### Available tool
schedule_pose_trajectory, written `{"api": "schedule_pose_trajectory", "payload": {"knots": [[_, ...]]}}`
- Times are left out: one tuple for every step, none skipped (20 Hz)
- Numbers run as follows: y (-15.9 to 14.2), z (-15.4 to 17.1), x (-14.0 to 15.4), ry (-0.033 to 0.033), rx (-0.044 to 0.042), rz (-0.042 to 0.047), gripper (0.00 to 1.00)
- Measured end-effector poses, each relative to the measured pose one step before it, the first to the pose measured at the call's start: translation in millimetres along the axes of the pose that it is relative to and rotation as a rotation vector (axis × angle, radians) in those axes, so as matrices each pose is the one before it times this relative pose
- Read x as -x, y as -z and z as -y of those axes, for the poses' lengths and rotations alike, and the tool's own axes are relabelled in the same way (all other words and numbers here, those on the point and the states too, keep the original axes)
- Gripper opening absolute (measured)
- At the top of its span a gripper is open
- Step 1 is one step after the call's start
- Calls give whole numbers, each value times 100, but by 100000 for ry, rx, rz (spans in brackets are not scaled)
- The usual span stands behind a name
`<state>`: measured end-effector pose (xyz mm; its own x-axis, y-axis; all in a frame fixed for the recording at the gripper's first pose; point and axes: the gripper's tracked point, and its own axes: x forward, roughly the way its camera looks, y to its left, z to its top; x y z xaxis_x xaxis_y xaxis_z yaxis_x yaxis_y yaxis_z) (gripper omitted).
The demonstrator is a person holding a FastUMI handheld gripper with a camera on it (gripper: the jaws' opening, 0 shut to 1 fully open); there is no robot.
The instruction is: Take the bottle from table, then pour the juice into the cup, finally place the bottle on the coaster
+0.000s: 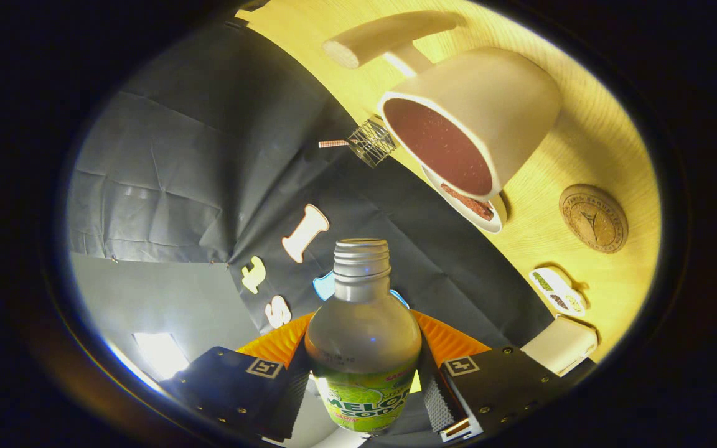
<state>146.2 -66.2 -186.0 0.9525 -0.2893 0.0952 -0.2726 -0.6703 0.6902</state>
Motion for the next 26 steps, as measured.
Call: {"api": "schedule_pose_trajectory", "payload": {"knots": [[-236, 416, -56, 1219, 1700, -328, 78], [-58, 457, 77, 1664, 1608, -464, 78], [-220, 459, -28, 1422, 1870, -273, 78], [-160, 216, -45, 1281, 1901, -328, 78], [-180, 307, 126, 1136, 2003, -180, 78], [-160, 351, 291, 1431, 2634, -249, 78], [-207, 397, 52, 1322, 2281, -161, 78], [-129, 355, 7, 1173, 2213, -204, 78], [-148, 258, 5, 655, 1589, -63, 78], [-210, -11, -61, 214, 832, 13, 78], [-140, 87, -7, 300, 448, -38, 78], [77, 145, 70, 427, 761, -251, 78], [48, 127, -49, 576, 1932, -473, 78], [76, 307, 19, 952, 4660, -939, 78], [165, 487, 4, 2060, 5731, -1144, 78], [371, 593, -177, 2808, 6665, -1102, 78], [43, 193, -57, 1695, 5814, -982, 78], [-218, -374, 283, 755, 5072, -851, 78], [-153, -73, 83, 989, 4647, -350, 78], [-172, 278, 242, 1660, 4697, -482, 78], [-147, 211, 97, 1544, 4866, -410, 78], [-218, -227, 20, 715, 5209, 240, 78], [-224, -320, 13, -69, 3535, -75, 78], [43, -326, -14, -232, 3928, -361, 78], [-86, -124, -80, 531, 3661, -374, 78], [123, -116, 251, 397, 6017, -695, 78]]}}
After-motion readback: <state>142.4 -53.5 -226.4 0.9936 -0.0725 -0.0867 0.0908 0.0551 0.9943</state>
